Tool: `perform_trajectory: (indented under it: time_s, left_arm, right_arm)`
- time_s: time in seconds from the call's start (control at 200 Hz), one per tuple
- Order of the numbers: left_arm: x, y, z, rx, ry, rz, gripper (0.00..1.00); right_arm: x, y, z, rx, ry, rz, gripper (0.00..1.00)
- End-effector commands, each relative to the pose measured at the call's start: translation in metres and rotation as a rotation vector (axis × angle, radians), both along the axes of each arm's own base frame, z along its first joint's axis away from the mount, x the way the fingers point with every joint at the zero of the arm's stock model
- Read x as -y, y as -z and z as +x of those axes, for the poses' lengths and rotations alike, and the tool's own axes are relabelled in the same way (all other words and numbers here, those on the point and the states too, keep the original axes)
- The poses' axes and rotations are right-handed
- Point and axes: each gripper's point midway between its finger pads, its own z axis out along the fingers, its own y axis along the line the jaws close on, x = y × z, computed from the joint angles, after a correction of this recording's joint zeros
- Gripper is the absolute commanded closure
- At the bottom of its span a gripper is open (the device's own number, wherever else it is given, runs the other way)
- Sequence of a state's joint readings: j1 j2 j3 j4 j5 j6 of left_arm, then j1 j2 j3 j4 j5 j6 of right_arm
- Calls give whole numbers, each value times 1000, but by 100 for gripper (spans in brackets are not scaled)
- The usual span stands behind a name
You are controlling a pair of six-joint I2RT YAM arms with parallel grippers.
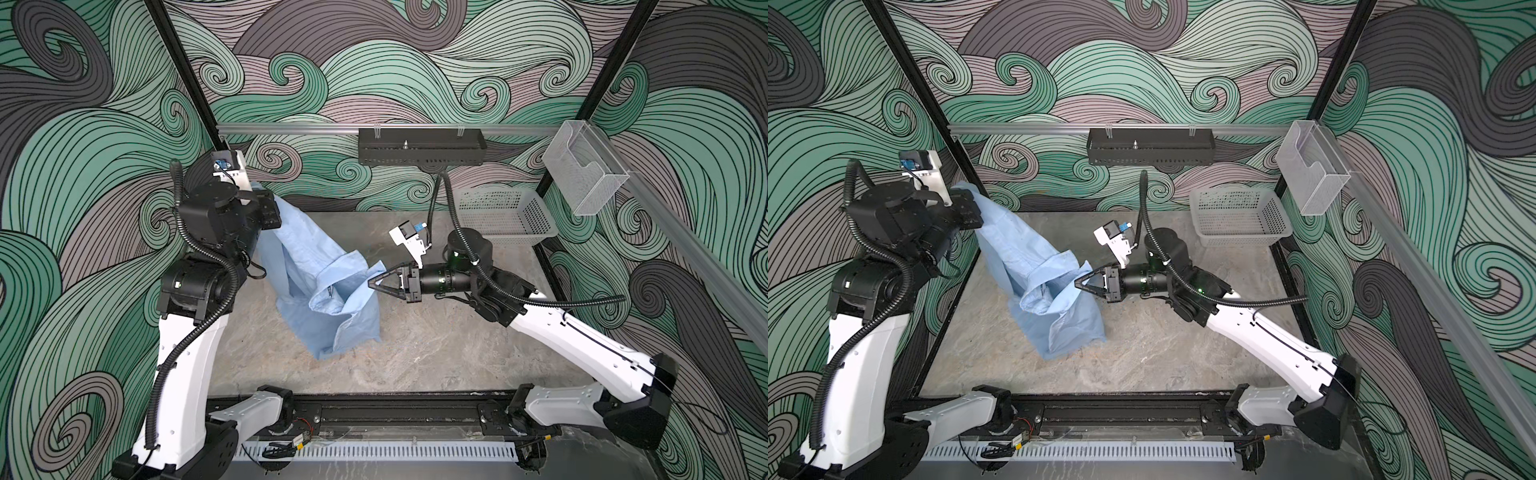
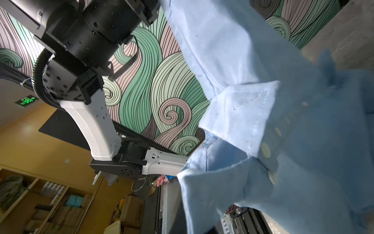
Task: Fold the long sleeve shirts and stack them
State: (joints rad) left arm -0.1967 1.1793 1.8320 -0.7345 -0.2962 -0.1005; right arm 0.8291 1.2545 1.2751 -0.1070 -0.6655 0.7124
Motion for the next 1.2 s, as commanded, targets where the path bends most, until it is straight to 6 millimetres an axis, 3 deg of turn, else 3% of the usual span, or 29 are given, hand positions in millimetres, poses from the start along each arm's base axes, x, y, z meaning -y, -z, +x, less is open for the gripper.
perform_trajectory:
  time_s: [0.0, 0.11, 0.2, 0.33, 0.385, 0.46, 0.53, 0.59, 0.721, 0.901, 0.986, 1.196]
  left_arm:
    - [25, 49, 27, -190, 119, 25, 100]
    - [59, 110, 62, -360, 231, 5, 100]
    - [92, 167, 89, -483, 285, 27, 100]
    - [127, 226, 117, -586, 313, 35, 100]
    - [134, 241, 128, -605, 309, 35, 100]
    - [141, 254, 142, -626, 299, 47, 100]
    - [147, 258, 153, -632, 304, 51, 100]
    - [152, 256, 161, -630, 309, 54, 100]
    - [158, 255, 174, -632, 311, 51, 100]
    - [161, 256, 185, -637, 304, 59, 100]
    - [161, 258, 187, -644, 302, 57, 100]
    - [162, 268, 189, -671, 303, 64, 100]
  right_arm:
    - [37, 25, 39, -57, 208, -28, 100]
    - [79, 86, 68, -154, 391, -148, 98]
    - [101, 132, 77, -215, 467, -243, 95]
    - [139, 201, 83, -307, 585, -444, 89]
    - [159, 226, 81, -344, 640, -528, 83]
    - [189, 245, 78, -353, 731, -643, 79]
    - [216, 252, 74, -340, 805, -743, 57]
    - [226, 248, 69, -318, 816, -786, 49]
    - [206, 246, 52, -375, 716, -714, 40]
    - [147, 282, 25, -502, 576, -587, 34]
    - [122, 294, 33, -537, 565, -480, 33]
    - [91, 307, 73, -552, 639, -319, 29]
